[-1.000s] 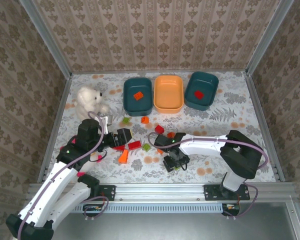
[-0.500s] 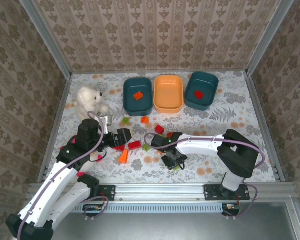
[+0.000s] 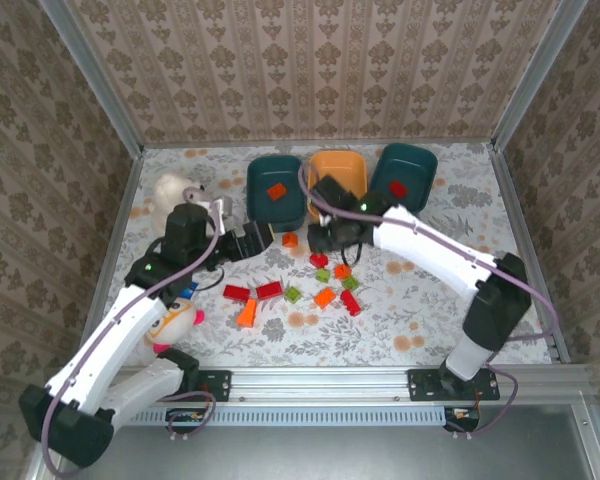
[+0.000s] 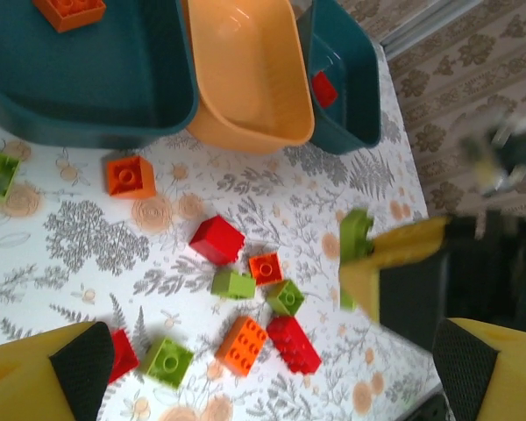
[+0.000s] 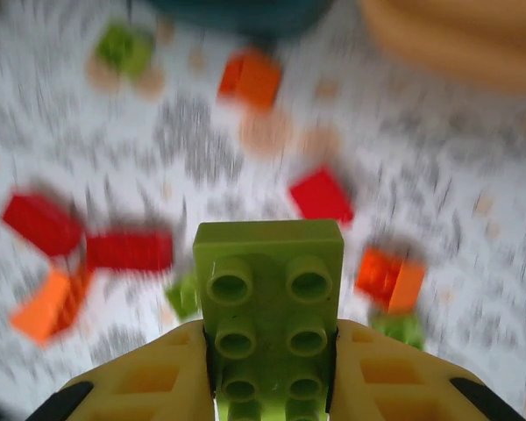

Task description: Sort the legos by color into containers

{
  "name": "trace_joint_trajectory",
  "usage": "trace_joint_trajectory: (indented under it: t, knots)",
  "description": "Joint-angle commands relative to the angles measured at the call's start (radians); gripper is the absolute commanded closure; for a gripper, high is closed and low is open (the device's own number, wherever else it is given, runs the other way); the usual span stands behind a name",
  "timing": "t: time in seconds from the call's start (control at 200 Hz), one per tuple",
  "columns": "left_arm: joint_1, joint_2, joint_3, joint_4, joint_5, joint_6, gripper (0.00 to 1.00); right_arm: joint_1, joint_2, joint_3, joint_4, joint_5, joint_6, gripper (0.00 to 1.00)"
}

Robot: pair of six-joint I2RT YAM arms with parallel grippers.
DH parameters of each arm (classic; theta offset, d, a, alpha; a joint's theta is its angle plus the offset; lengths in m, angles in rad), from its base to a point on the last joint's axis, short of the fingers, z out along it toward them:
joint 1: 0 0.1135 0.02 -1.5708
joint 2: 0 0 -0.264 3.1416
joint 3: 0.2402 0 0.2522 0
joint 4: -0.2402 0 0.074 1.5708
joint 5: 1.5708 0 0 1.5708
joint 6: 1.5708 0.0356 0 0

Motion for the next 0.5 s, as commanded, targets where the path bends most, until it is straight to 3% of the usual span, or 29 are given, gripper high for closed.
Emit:
trace_joint_trajectory:
  t: [0.0,0.26,0.495]
  knots:
    - [0.027,0.111,0.091,0.036,-0.034,-0.031,0.03,-0.081,0.184,0.155,-0.009,-0.018,-0.044,0.74]
    - [0.108,0.368,0.287,0.031,-0.029,-0.016,0.04,-0.26,0.587,0.593,-0.066,-0.04,-0.015,0.74]
    - [0.127,0.444,0.347,0.027,-0.011,0.004,0.04,-0.33,0.842,0.853,-0.107,-0.095,-0.005,0.72]
